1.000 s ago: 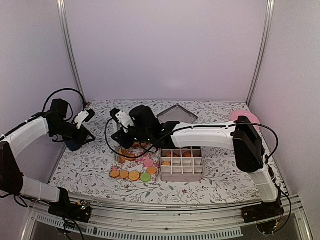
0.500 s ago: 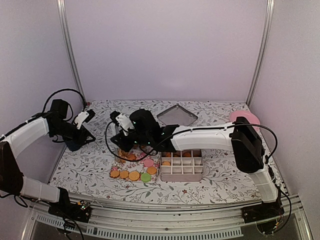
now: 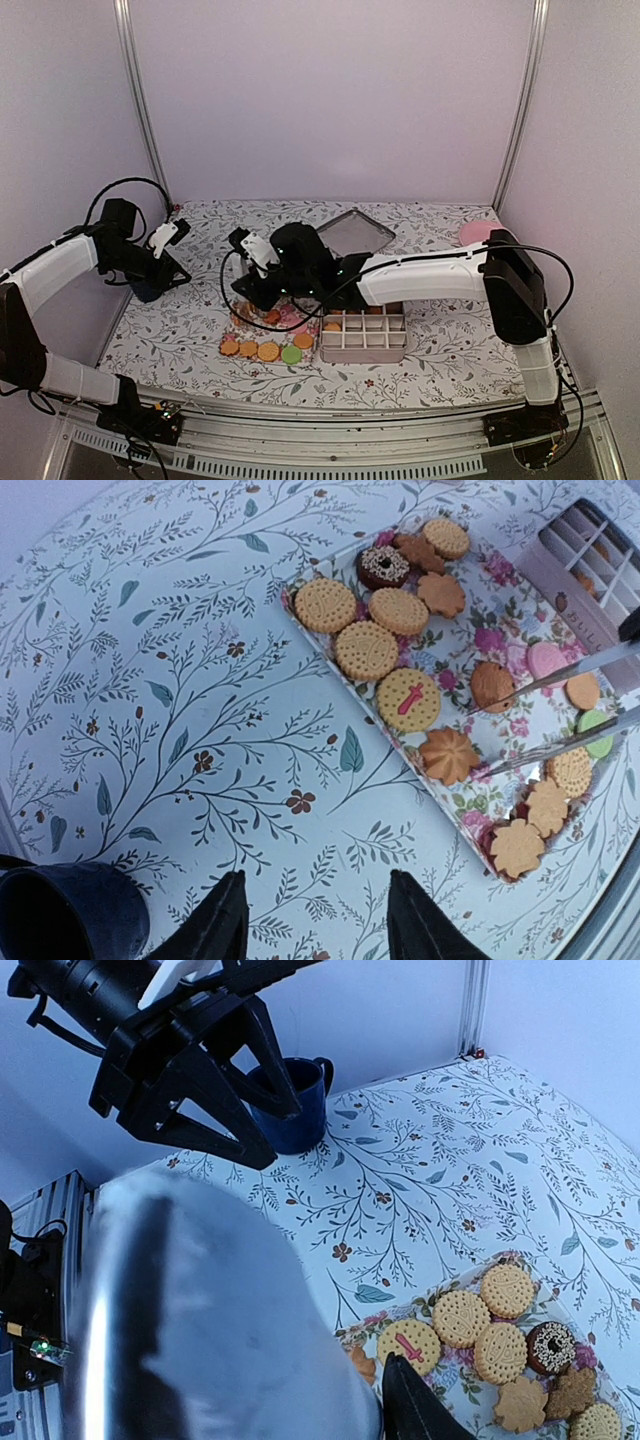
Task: Pack the cookies
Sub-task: Pick up the fake cookies from the plate.
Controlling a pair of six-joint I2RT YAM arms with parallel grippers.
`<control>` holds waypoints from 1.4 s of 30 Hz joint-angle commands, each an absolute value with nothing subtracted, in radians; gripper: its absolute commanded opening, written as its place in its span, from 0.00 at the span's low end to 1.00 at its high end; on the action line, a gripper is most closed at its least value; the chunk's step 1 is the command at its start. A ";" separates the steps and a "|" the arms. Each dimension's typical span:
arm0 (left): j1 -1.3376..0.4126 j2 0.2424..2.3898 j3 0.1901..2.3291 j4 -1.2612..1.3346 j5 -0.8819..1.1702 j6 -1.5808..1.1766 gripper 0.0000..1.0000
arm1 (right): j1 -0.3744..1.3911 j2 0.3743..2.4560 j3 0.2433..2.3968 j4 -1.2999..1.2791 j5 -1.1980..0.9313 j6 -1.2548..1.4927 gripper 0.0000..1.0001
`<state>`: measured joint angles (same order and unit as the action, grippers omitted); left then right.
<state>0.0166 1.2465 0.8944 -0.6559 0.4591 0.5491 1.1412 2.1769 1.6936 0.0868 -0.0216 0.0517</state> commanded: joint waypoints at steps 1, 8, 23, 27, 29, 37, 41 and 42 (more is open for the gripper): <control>0.027 1.244 0.905 -0.658 0.469 0.549 0.49 | 1.156 2.172 1.713 0.079 -0.029 0.038 0.41; 0.026 1.244 0.913 -0.667 0.464 0.551 0.49 | 1.157 2.220 1.817 0.122 0.020 -0.032 0.41; 0.027 1.238 0.914 -0.676 0.456 0.558 0.49 | 1.148 2.270 1.866 0.169 -0.036 -0.021 0.40; 0.026 1.239 0.915 -0.676 0.458 0.558 0.49 | 1.146 2.289 1.860 0.164 -0.041 -0.012 0.40; 0.026 1.239 0.914 -0.676 0.458 0.559 0.49 | 1.142 2.296 1.856 0.164 -0.040 -0.011 0.40; 0.026 1.238 0.913 -0.677 0.455 0.560 0.49 | 1.133 2.322 1.840 0.159 -0.054 -0.005 0.40; 0.026 1.236 0.912 -0.676 0.453 0.561 0.49 | 1.134 2.321 1.818 0.156 -0.067 0.029 0.40; 0.027 1.238 0.912 -0.676 0.453 0.561 0.49 | 1.134 2.316 1.810 0.155 -0.071 0.033 0.40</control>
